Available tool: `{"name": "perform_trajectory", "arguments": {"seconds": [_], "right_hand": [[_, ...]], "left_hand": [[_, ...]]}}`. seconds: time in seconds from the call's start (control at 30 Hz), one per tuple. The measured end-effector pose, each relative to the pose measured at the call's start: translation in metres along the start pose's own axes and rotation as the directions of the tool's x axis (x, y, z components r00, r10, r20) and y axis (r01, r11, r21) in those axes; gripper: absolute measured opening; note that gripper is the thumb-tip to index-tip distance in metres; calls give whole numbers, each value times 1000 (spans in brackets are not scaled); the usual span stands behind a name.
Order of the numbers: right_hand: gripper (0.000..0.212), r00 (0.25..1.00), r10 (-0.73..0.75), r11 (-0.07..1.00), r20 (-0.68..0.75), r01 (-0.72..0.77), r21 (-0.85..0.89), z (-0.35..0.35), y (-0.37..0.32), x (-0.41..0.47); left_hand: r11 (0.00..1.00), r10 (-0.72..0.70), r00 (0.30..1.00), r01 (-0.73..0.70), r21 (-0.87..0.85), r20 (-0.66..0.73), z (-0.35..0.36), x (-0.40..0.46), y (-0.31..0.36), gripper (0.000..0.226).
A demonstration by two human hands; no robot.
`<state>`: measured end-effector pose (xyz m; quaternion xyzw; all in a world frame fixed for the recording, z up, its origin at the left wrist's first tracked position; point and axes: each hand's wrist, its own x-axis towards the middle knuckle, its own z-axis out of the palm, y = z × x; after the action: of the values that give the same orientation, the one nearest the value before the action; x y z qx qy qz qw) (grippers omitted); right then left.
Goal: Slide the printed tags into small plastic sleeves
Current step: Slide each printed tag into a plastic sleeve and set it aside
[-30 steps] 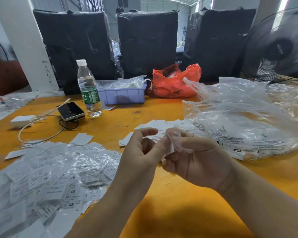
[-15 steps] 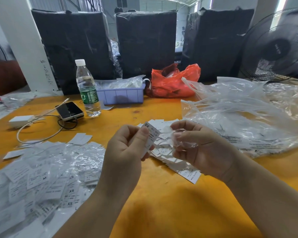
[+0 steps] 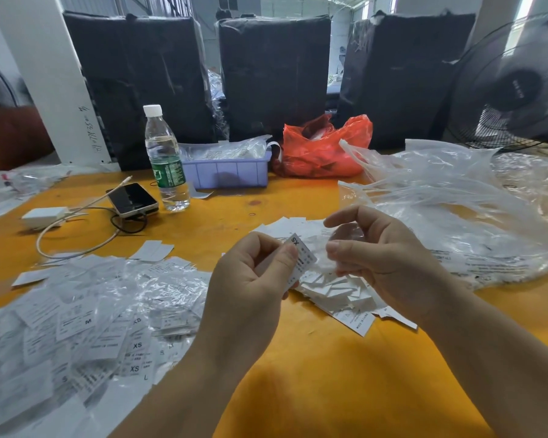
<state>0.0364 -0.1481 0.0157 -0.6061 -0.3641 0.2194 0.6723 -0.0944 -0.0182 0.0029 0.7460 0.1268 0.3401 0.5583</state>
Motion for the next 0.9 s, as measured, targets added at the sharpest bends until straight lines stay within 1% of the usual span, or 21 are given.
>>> {"name": "perform_trajectory", "arguments": {"seconds": [0.1, 0.23, 0.4, 0.57, 0.7, 0.9], "right_hand": [[42, 1000, -8, 1000, -14, 8, -11, 2, 0, -1], [38, 1000, -16, 1000, -15, 16, -4, 4, 1, -2], [41, 999, -40, 999, -22, 40, -1, 5, 1, -3], [40, 998, -61, 996, -26, 63, 58, 4, 1, -2], [35, 997, -79, 995, -27, 80, 63, 5, 0, -2], [31, 996, -86, 994, -16, 87, 64, 6, 1, -3]], "left_hand": [[1000, 4, 1000, -4, 15, 11, 0, -1, -2, 16], [1000, -25, 999, 25, 18, 47, 1, -1, -3, 16], [996, -70, 993, 74, -40, 98, 1, -2, -1, 18], [991, -96, 984, 109, -82, 151, 3, -2, 0, 18], [981, -134, 974, 156, -115, 184, 4, -1, -1, 18], [980, -139, 969, 165, -114, 205, 4, -1, 0, 19]]}}
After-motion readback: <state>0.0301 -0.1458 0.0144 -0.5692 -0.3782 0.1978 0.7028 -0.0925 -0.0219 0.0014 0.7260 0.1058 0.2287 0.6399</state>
